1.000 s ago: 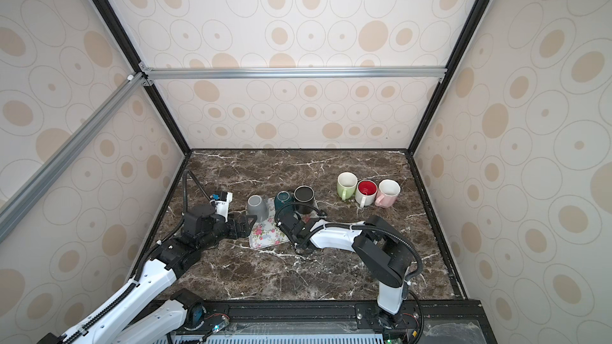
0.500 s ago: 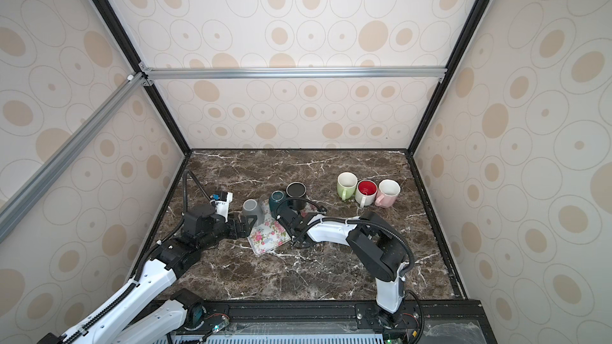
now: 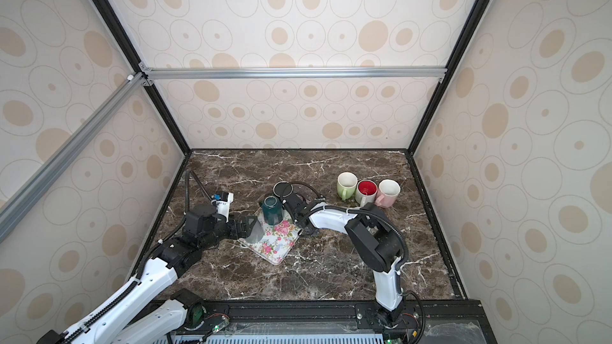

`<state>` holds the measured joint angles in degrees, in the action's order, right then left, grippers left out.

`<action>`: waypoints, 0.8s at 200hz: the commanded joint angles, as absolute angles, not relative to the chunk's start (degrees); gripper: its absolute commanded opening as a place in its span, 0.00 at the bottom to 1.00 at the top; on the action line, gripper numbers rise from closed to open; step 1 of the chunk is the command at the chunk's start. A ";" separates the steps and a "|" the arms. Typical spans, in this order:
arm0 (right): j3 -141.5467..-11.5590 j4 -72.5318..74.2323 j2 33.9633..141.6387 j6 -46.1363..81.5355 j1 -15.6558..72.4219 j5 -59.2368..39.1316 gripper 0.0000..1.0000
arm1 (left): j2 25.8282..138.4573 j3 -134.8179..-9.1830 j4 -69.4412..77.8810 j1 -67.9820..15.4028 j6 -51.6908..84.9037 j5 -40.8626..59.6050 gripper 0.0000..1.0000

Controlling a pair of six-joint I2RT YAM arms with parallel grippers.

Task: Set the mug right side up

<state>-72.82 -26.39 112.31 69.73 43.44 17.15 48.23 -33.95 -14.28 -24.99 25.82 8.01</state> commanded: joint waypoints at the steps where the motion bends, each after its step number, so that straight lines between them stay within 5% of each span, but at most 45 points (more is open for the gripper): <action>1: -74.85 -35.49 117.11 59.76 41.42 16.97 0.08 | 48.08 -35.60 -15.22 -24.69 24.44 6.53 0.98; 122: -95.70 -37.05 130.17 32.23 37.32 13.43 0.03 | 47.28 -36.92 -17.51 -24.66 23.50 3.60 0.98; 160: -96.31 -38.35 128.63 31.94 36.68 13.86 0.40 | 47.29 -36.74 -17.21 -24.69 23.79 4.20 0.98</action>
<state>-98.56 -34.02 128.27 35.03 36.62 14.13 47.90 -34.87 -16.38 -24.95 24.71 4.54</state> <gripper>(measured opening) 0.309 0.985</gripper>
